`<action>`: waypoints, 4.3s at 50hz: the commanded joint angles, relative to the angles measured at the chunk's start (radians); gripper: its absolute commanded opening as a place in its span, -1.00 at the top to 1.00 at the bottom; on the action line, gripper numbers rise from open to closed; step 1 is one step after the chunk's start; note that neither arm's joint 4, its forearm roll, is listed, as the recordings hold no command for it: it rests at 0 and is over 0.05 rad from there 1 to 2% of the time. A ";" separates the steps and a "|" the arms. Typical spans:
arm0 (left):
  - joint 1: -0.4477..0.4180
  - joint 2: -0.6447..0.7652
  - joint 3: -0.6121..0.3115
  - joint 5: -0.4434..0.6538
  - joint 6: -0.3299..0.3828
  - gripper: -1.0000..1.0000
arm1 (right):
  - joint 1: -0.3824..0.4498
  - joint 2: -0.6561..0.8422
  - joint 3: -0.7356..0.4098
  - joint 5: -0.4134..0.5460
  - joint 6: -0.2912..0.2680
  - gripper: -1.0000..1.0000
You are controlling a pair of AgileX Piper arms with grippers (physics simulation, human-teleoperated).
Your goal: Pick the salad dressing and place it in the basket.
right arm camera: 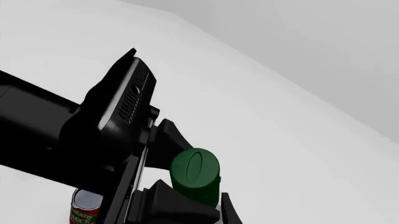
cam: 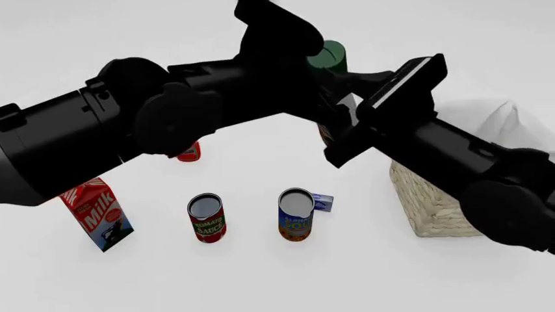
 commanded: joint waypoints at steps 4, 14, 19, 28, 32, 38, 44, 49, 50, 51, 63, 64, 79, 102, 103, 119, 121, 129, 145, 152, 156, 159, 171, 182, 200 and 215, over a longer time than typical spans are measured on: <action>-0.009 -0.005 0.009 -0.001 0.029 1.00 | 0.007 -0.009 -0.002 -0.007 -0.002 1.00; -0.030 -0.015 0.005 0.014 0.030 1.00 | 0.013 -0.009 0.003 -0.008 -0.001 1.00; -0.029 -0.024 -0.027 0.052 0.014 -1.00 | 0.013 -0.002 0.008 -0.013 0.004 1.00; -0.022 -0.097 -0.093 0.108 0.003 -1.00 | 0.014 0.007 0.015 -0.021 0.011 1.00; -0.021 -0.125 -0.117 0.127 0.007 -1.00 | 0.012 0.010 0.019 -0.026 0.013 1.00; -0.021 -0.206 -0.148 0.152 0.004 -1.00 | 0.009 0.019 0.026 -0.035 0.021 1.00; 0.018 -0.332 -0.097 0.123 0.011 -1.00 | 0.001 0.009 0.034 -0.038 0.036 1.00; 0.064 -0.417 0.016 0.057 0.019 -1.00 | -0.014 -0.006 0.044 -0.045 0.050 1.00; 0.085 -0.436 0.054 0.040 0.019 -1.00 | -0.018 -0.011 0.048 -0.047 0.056 1.00; 0.102 -0.460 0.087 0.014 0.013 -1.00 | -0.020 -0.014 0.051 -0.048 0.058 1.00; 0.271 -0.666 0.427 -0.206 -0.008 -1.00 | -0.049 -0.052 0.069 -0.052 0.081 1.00; 0.310 -0.685 0.476 -0.232 -0.028 -1.00 | -0.053 -0.057 0.069 -0.051 0.082 1.00; 0.485 -0.834 0.774 -0.418 -0.104 -1.00 | -0.143 -0.159 0.069 -0.021 0.089 1.00; 0.638 -1.057 1.260 -0.587 -0.097 -1.00 | -0.292 -0.285 0.029 0.043 0.129 1.00; 0.659 -1.057 1.271 -0.590 -0.100 -1.00 | -0.299 -0.290 0.026 0.045 0.130 1.00; 0.795 -1.199 1.431 -0.595 -0.090 -1.00 | -0.434 -0.316 0.012 0.050 0.169 1.00; 0.806 -1.207 1.446 -0.597 -0.093 -1.00 | -0.453 -0.313 0.012 0.046 0.173 1.00; 0.858 -1.298 1.478 -0.514 -0.120 -1.00 | -0.536 -0.298 0.009 0.036 0.196 1.00; 0.894 -1.463 1.478 -0.335 -0.127 -1.00 | -0.662 -0.239 0.009 0.006 0.209 1.00; 0.887 -1.495 1.478 -0.310 -0.141 -1.00 | -0.689 -0.167 0.004 -0.031 0.204 1.00; 0.884 -1.497 1.478 -0.311 -0.136 -1.00 | -0.704 -0.111 -0.012 -0.055 0.206 1.00; 0.884 -1.497 1.478 -0.308 -0.143 -1.00 | -0.702 -0.083 -0.023 -0.064 0.205 1.00; 0.874 -1.498 1.478 -0.291 -0.152 -1.00 | -0.709 0.043 -0.066 -0.094 0.205 1.00; 0.874 -1.498 1.478 -0.285 -0.162 -1.00 | -0.734 0.083 -0.066 -0.075 0.191 1.00; 0.877 -1.498 1.478 -0.272 -0.179 -1.00 | -0.761 0.115 -0.019 -0.102 0.195 1.00; 0.873 -1.498 1.478 -0.266 -0.165 -1.00 | -0.786 0.160 -0.013 -0.134 0.200 1.00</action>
